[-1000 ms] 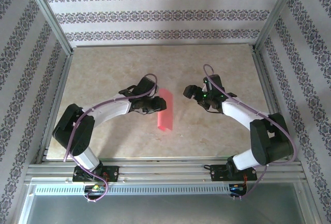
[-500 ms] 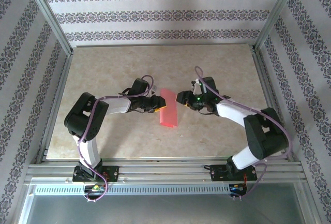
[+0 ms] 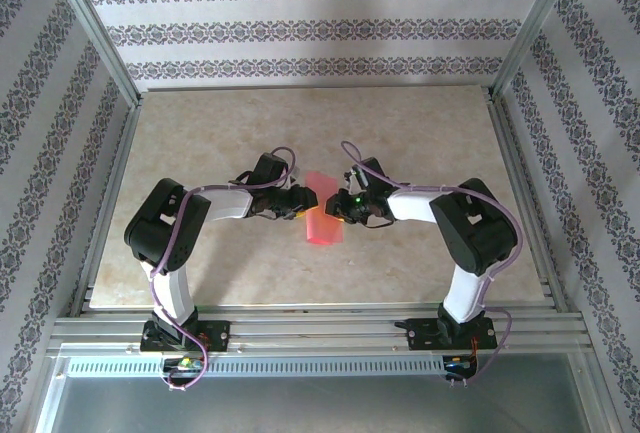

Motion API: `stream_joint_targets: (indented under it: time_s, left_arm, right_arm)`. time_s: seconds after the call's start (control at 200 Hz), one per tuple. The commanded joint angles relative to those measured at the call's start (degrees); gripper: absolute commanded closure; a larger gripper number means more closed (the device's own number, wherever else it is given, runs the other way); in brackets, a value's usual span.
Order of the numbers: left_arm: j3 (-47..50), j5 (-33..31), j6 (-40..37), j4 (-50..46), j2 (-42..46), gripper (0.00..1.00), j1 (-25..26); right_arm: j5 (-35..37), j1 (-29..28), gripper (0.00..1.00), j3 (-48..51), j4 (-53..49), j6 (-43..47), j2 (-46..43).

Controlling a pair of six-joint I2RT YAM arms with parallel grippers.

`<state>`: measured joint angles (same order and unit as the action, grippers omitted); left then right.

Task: Fold a paper plane with a square sheet of paper (pick it up from the middle)
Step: Hold the square sheet of paper at the center of the table.

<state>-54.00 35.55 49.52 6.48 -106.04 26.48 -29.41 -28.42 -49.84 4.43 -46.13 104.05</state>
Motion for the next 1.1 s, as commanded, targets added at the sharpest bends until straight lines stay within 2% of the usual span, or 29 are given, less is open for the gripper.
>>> stream_joint_targets:
  time_s: [0.0, 0.11, 0.265, 0.45, 0.605, 0.68, 0.884, 1.094]
  left_arm:
    - [0.1, -1.8, -1.8, -4.0, 1.1, 0.61, -0.8]
    - [-1.1, -5.0, -3.7, -10.3, 3.8, 0.51, -0.8]
    - [-2.7, -10.0, -5.6, -18.9, 7.1, 0.44, -0.3]
    - [-7.6, -15.5, -7.2, -25.6, 4.9, 0.37, 3.4]
    - [-14.1, -21.3, -9.4, -33.8, 0.1, 0.37, 4.7]
    - [-16.2, -22.1, -10.3, -36.1, -2.0, 0.37, 5.1]
    - [-16.9, -22.8, -11.3, -36.2, -3.0, 0.43, 5.3]
    - [-14.8, -20.5, -11.4, -32.9, -0.5, 0.49, 4.5]
  right_arm:
    - [1.8, -0.8, 0.77, -1.1, -1.9, -0.6, 1.7]
    - [1.9, -0.9, 0.77, -1.1, -2.1, -0.7, 2.3]
    - [1.0, -1.1, 0.78, -1.4, -1.3, -0.6, 2.5]
    - [-0.3, -1.0, 0.77, -1.4, 0.5, -0.8, 2.6]
    - [-1.1, -0.9, 0.76, -1.1, 1.5, -1.1, 2.9]
    - [-1.4, -0.8, 0.75, -0.6, 2.6, -1.5, 2.4]
    - [-4.1, 0.7, 0.65, 3.2, 9.1, -1.8, -3.3]
    - [-1.9, 4.0, 0.60, 6.5, 6.6, 1.6, -11.2]
